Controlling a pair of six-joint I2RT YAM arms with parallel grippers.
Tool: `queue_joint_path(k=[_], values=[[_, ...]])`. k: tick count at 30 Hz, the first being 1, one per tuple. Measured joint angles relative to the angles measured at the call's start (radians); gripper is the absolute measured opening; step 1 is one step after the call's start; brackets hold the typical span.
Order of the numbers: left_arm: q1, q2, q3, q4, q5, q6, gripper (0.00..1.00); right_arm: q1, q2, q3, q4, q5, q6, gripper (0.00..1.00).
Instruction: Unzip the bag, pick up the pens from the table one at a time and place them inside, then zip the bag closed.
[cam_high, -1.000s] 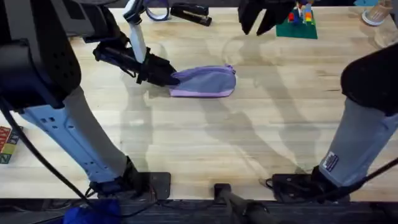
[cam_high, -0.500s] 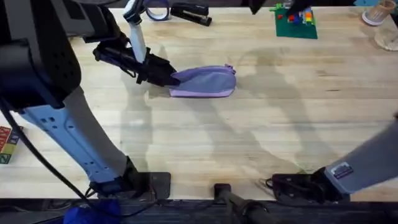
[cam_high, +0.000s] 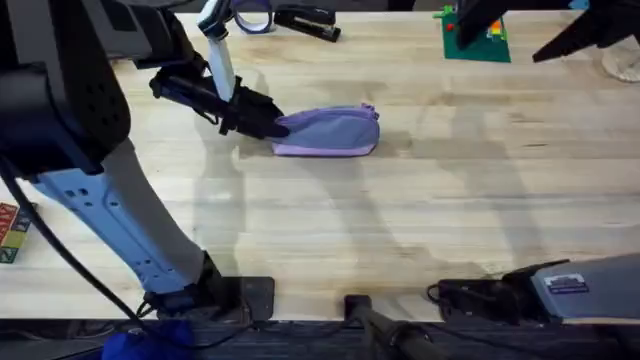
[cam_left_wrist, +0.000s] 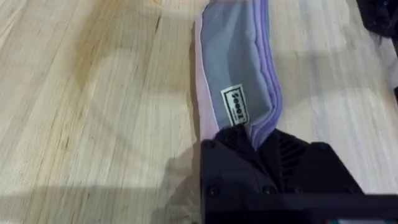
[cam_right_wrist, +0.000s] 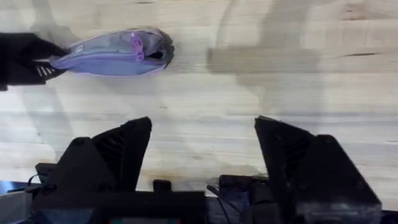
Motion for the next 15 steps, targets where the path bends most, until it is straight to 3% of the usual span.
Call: queue_joint_path(k=[7, 15], values=[[0.0, 0.0, 0.0, 0.0, 0.0, 0.0, 0.043, -0.004, 0.0, -0.004, 0.0, -0.011, -0.032, 0.996], [0.0, 0.0, 0.0, 0.01, 0.0, 0.0, 0.043, -0.004, 0.002, -0.004, 0.063, -0.188, -0.181, 0.996]])
